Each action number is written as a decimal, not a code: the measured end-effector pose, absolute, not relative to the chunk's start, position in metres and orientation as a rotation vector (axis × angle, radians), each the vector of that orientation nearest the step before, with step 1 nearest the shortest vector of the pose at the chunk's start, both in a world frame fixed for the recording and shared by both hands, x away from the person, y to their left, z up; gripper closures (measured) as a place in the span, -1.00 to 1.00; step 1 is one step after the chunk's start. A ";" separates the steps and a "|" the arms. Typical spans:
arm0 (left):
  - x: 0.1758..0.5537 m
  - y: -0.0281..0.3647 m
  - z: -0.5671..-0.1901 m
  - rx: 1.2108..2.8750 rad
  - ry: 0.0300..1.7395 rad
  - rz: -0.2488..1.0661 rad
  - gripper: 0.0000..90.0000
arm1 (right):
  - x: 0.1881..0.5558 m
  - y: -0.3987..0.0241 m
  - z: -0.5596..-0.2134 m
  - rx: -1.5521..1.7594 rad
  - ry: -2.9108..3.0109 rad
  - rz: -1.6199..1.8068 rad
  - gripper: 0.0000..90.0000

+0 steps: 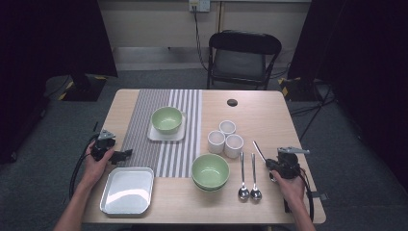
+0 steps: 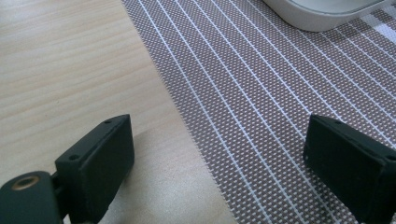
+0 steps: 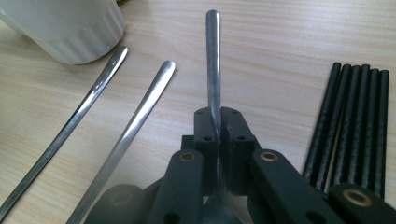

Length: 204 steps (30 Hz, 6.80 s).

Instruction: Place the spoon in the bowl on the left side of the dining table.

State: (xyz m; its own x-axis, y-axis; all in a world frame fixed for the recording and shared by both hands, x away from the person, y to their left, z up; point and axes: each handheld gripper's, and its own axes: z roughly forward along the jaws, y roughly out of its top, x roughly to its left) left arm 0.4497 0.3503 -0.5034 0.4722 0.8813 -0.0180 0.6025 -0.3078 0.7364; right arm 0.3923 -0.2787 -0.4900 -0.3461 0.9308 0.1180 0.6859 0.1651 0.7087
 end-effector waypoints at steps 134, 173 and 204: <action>0.418 0.164 -0.377 1.931 0.586 0.304 -0.50 | 0.379 -0.141 -0.364 0.974 2.192 1.518 1.00; 0.397 0.153 -0.357 1.729 0.450 0.148 0.47 | 0.356 -0.102 -0.376 0.802 2.202 1.694 1.00; 0.384 0.156 -0.338 1.709 0.320 0.115 0.90 | 0.351 -0.086 -0.372 0.692 2.224 1.768 1.00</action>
